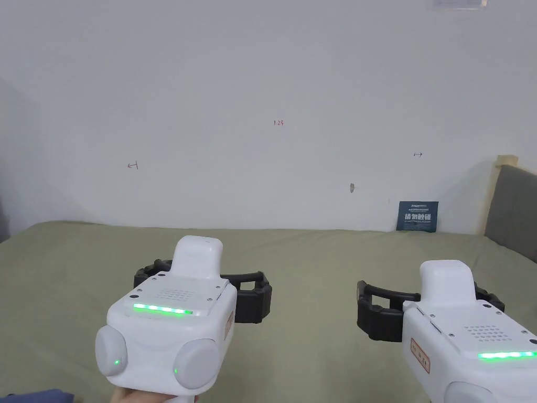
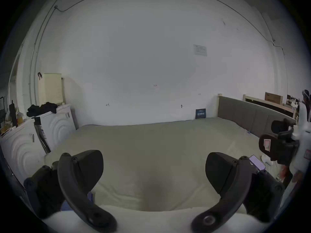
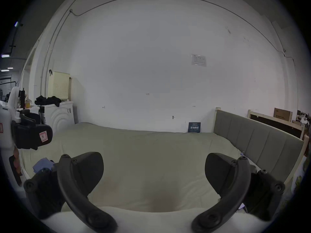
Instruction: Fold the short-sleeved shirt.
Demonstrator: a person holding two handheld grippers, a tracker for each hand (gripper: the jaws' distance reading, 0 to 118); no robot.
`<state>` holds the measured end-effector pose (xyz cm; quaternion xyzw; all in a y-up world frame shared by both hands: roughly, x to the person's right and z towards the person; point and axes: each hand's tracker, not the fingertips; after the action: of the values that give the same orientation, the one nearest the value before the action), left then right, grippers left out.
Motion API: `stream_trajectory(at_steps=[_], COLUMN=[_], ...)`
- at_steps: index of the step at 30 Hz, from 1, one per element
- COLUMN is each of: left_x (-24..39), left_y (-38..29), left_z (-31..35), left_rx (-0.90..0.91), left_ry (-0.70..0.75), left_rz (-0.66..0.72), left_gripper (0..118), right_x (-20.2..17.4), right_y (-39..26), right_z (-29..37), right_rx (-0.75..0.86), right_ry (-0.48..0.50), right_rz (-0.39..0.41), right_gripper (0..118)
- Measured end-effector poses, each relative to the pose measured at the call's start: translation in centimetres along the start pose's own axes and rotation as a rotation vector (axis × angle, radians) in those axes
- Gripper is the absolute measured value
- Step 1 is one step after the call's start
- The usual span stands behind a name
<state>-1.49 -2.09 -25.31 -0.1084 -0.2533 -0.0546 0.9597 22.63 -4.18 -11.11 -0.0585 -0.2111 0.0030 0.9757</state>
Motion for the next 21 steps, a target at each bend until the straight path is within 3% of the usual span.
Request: stream_trajectory(at_steps=[18,21], left_x=[0.14,0.18], left_y=[0.34,0.23], left_z=[-0.1,-0.46], left_rx=[-0.052,-0.055], left_ry=[0.122,0.137], left_rz=[-0.009,-0.067], left_gripper=[118,118], right_x=[0.11,0.02], right_y=[-0.06,-0.13], right_z=[0.17,0.11], right_rx=[0.004,-0.002], right_ry=[0.01,0.011], right_rz=[0.003,-0.003], right_gripper=[118,118])
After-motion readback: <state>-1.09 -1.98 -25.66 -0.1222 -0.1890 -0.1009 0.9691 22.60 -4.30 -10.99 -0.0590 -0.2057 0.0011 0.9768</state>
